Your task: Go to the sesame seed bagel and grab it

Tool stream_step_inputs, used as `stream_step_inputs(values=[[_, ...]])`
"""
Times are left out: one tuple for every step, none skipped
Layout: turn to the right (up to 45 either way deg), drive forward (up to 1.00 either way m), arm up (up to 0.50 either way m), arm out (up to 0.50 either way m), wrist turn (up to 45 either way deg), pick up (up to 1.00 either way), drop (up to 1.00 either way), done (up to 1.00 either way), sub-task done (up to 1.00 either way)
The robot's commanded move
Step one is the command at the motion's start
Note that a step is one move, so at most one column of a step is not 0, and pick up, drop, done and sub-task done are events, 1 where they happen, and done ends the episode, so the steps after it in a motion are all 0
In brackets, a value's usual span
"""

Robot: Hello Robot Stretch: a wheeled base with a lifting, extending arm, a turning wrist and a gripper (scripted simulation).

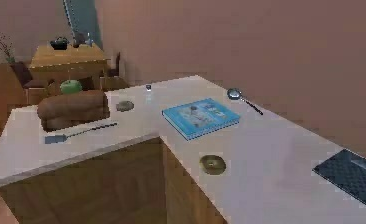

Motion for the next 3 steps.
stream_step_inputs(values=[[-45.0,0.00,0.00,0.00,0.0,0.00,0.00,0.00,0.00],[-30.0,0.00,0.00,0.00,0.0,0.00,0.00,0.00,0.00],[0.0,0.00,0.50,0.00,0.0,0.00,0.00,0.00,0.00]])
